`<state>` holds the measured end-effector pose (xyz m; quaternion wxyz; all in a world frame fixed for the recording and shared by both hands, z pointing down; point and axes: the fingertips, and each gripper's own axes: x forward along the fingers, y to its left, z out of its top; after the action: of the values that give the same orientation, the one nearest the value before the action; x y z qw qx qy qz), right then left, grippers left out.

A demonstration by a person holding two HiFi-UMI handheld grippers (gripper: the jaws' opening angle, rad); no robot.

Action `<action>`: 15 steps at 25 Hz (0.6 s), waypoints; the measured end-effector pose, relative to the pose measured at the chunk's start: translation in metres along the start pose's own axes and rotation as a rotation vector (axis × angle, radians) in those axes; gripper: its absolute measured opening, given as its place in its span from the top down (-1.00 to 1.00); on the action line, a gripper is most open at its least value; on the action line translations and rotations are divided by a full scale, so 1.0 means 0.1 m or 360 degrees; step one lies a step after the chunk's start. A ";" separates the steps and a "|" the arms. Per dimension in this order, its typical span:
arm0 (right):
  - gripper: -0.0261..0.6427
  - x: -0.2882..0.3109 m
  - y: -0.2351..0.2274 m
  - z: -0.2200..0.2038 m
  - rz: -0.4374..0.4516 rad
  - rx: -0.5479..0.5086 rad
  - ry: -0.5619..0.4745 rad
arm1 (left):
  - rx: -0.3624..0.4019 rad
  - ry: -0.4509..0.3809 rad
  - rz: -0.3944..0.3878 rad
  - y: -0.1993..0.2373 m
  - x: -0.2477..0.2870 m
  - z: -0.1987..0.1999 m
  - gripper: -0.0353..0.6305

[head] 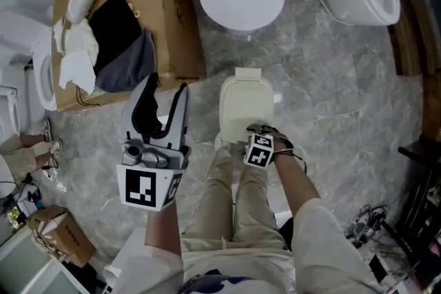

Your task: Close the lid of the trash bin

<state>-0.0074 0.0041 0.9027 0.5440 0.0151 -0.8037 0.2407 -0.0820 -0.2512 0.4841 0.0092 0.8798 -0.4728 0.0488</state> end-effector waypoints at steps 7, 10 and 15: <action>-0.33 0.30 0.01 -0.10 0.0003 0.0018 0.0027 | 0.0003 0.0021 0.0036 0.06 -0.11 -0.18 0.35; -0.35 0.43 0.04 -0.18 -0.0002 0.0004 0.0085 | 0.0006 0.0035 0.0051 0.10 -0.15 -0.23 0.35; -0.42 0.64 -0.02 -0.25 -0.0125 0.0037 0.0185 | 0.0021 0.0060 0.0072 0.18 -0.23 -0.29 0.35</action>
<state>-0.0109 0.0273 0.9672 0.5987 0.0391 -0.7666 0.2290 -0.1117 -0.2399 0.5101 0.0111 0.8679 -0.4919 0.0686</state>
